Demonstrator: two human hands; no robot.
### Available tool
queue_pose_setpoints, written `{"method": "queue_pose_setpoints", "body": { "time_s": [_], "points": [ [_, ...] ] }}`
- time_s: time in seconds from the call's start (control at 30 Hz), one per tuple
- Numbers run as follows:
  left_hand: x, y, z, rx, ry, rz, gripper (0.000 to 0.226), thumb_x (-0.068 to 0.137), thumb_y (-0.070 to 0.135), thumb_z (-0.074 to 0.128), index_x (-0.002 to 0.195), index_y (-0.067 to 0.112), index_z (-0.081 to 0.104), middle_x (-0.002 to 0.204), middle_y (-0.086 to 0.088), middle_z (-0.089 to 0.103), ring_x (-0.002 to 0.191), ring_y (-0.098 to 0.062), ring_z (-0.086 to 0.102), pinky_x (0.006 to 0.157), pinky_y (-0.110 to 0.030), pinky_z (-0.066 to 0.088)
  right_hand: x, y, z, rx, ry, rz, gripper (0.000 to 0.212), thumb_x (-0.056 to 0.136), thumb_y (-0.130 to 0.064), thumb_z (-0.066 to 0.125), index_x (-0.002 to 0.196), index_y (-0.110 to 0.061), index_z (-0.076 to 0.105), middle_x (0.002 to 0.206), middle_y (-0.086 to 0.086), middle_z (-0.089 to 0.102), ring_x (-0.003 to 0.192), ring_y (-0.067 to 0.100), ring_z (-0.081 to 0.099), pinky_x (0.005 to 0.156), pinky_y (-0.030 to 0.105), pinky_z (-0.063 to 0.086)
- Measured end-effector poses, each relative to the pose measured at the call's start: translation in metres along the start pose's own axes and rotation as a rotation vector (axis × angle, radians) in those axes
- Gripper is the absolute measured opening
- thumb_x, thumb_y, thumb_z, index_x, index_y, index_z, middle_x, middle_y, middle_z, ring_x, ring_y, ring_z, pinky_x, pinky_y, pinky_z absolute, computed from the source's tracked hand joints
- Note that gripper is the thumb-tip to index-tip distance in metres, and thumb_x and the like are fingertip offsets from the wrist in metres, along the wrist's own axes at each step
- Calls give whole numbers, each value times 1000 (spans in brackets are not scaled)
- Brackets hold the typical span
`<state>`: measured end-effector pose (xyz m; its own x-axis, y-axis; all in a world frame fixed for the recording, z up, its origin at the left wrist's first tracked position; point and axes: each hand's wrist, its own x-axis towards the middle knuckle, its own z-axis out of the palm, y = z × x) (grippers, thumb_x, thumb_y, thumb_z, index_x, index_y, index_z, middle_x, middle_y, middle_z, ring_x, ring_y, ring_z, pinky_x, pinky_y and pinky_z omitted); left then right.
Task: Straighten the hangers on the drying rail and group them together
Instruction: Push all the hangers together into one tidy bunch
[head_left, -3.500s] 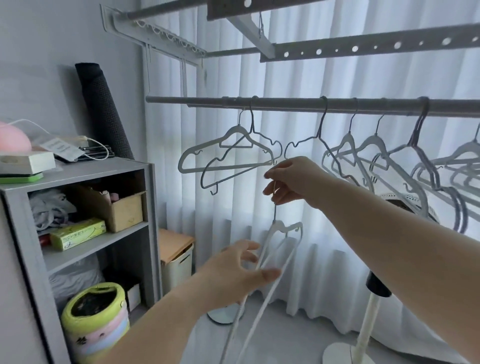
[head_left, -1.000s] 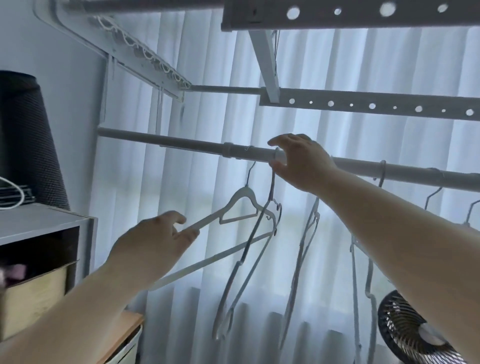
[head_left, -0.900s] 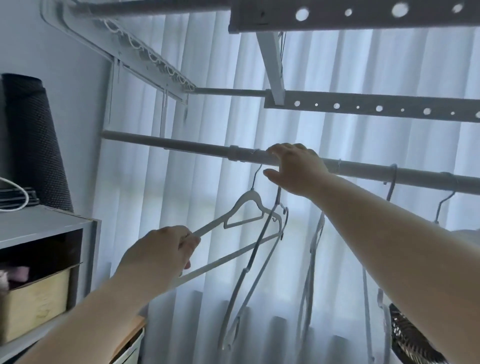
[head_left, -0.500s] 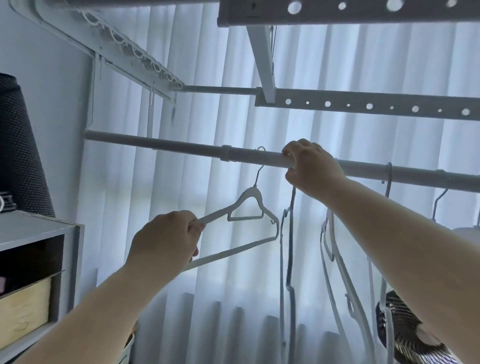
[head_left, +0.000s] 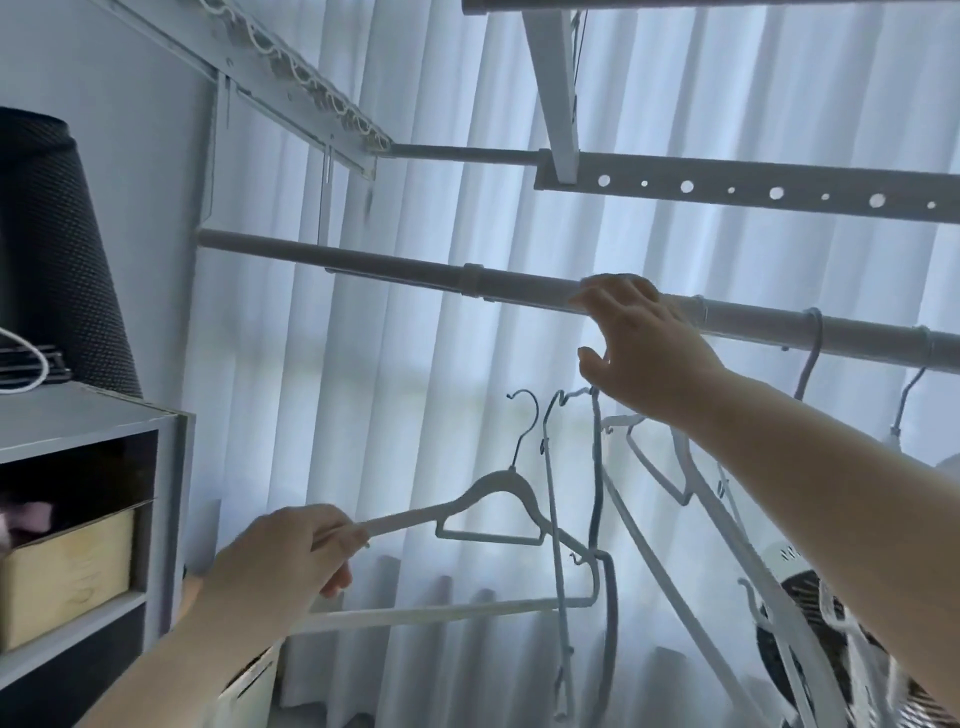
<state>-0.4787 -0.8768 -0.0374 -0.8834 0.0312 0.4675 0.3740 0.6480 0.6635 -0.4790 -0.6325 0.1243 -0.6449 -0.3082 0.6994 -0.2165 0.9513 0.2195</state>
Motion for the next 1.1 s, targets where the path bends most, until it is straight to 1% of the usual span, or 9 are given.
{"method": "queue_pose_setpoints", "body": {
  "time_s": [0.13, 0.23, 0.47, 0.57, 0.67, 0.8, 0.9, 0.97, 1.1],
  "points": [
    [-42, -18, -35, -50, 69, 13, 30, 75, 48, 63, 54, 27, 61, 41, 8, 61, 41, -12, 55, 52, -37, 53, -6, -15, -1, 54, -93, -97, 47, 88, -23, 50, 133, -17, 40, 139, 1, 45, 132, 18, 32, 105, 26, 23],
    [-80, -20, -57, -29, 151, -23, 71, 45, 92, 35, 51, 28, 65, 48, 11, 64, 45, -14, 58, 43, -21, 46, -9, -30, -4, 137, -239, -120, 48, 89, -28, 50, 134, -21, 38, 136, -3, 49, 127, 18, 39, 99, 28, 31],
    [-153, -4, -86, -79, 256, -104, 21, 67, 66, 57, 61, 47, 66, 56, 13, 67, 53, -7, 60, 54, -11, 42, -32, -76, -17, 399, -575, -240, 41, 92, -24, 47, 132, -21, 42, 125, -1, 59, 109, 16, 53, 84, 21, 36],
    [-185, 1, -96, -95, 259, -151, 53, 43, 88, 50, 62, 42, 69, 51, 4, 66, 49, -12, 58, 57, -21, 45, -46, -90, -24, 557, -613, -212, 41, 92, -21, 47, 132, -18, 40, 108, 2, 63, 80, 14, 56, 61, 14, 42],
    [-208, 6, -105, -96, 274, -174, 67, 29, 95, 44, 62, 42, 69, 42, 2, 62, 43, -3, 57, 55, -14, 46, -60, -101, -26, 635, -639, -197, 25, 92, -16, 45, 113, -11, 56, 89, 2, 60, 60, 11, 53, 55, 15, 43],
    [-223, 12, -101, -47, 282, -198, 45, 44, 82, 56, 58, 41, 68, 50, 5, 65, 52, -10, 59, 58, -24, 43, -80, -104, -31, 851, -744, -110, 28, 92, -12, 43, 70, -10, 58, 65, 4, 58, 46, 12, 57, 43, 17, 51],
    [-223, 11, -96, 68, 377, -257, 13, 68, 41, 69, 58, 34, 65, 60, 6, 67, 70, -22, 58, 58, -28, 37, -89, -103, -32, 992, -785, -71, 30, 94, -17, 43, 70, -9, 60, 66, 7, 62, 41, 10, 61, 46, 21, 55],
    [-220, 6, -93, 143, 449, -305, 4, 78, 28, 67, 79, 28, 64, 92, 3, 67, 86, -20, 55, 64, -30, 37, -91, -108, -35, 1062, -802, -36, 30, 95, -18, 43, 73, -7, 60, 68, 9, 63, 42, 11, 62, 47, 21, 56],
    [-205, 9, -92, 220, 530, -260, 29, 83, 23, 60, 111, 14, 58, 123, -8, 54, 106, -19, 48, 76, -29, 35, -82, -125, -40, 1267, -751, 120, 30, 95, -15, 41, 73, -4, 59, 68, 10, 63, 41, 14, 62, 46, 21, 56]
  ]
}}
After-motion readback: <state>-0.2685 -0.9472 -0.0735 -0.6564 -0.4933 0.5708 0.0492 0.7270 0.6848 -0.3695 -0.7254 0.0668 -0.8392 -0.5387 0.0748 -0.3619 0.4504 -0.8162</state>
